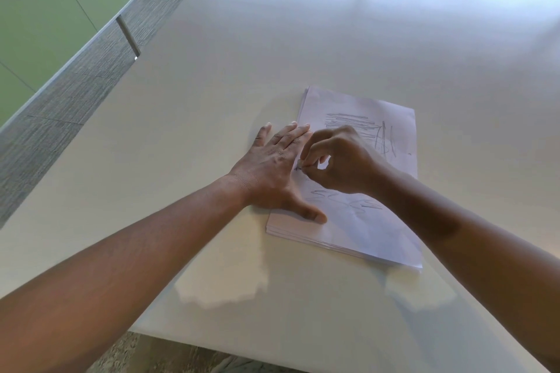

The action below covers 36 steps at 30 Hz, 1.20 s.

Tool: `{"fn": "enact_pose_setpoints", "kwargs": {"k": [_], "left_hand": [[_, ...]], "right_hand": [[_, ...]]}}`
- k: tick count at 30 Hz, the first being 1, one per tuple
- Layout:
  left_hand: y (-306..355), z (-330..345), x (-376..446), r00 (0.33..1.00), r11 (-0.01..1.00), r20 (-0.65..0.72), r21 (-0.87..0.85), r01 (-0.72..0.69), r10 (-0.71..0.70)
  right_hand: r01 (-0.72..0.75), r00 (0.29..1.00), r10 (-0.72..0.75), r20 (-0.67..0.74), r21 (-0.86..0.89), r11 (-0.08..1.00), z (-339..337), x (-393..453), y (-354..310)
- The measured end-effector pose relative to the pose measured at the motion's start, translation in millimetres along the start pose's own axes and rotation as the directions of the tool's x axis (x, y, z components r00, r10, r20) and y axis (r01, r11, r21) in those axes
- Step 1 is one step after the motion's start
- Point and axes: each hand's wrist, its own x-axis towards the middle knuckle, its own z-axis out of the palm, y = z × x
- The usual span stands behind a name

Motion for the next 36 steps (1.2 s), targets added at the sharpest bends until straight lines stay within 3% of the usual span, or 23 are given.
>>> {"fn": "enact_pose_setpoints", "kwargs": {"k": [5, 11, 16, 22, 27, 33, 36], "left_hand": [[-0.7, -0.4, -0.2, 1.0, 1.0, 0.008, -0.013, 0.002, -0.002], [0.4, -0.6, -0.2, 1.0, 1.0, 0.007, -0.014, 0.009, -0.009], [1.3, -1.0, 0.1, 1.0, 1.0, 0.012, -0.015, 0.011, -0.011], [1.1, -1.4, -0.3, 1.0, 1.0, 0.004, -0.011, 0.004, -0.004], [0.3, -2.1, -0.3, 1.0, 1.0, 0.011, -0.022, 0.011, -0.011], [0.9, -2.4, -0.5, 1.0, 1.0, 0.013, -0.013, 0.004, -0.003], [0.5, -2.1, -1.2, 1.0, 1.0, 0.014, -0.019, 0.01, -0.01]], "right_hand": [[0.013, 0.993, -0.016, 0.121, 0.025, 1.0, -7.2, -12.1, -6.1], [-0.038, 0.999, 0.036, -0.039, -0.044, 0.998, -8.8, -1.5, 5.9], [0.026, 0.994, -0.027, 0.109, 0.018, 1.0, -10.0, -13.8, -3.8], [0.002, 1.0, -0.002, 0.016, -0.001, 1.0, -10.6, -5.1, 1.7], [0.029, 0.986, -0.034, 0.161, 0.036, 0.999, -14.5, -14.5, -3.7], [0.03, 0.997, -0.032, 0.07, 0.023, 0.999, -13.8, -4.9, 1.9], [0.045, 0.985, -0.052, 0.167, 0.043, 0.998, -16.8, -11.1, -2.4]]}}
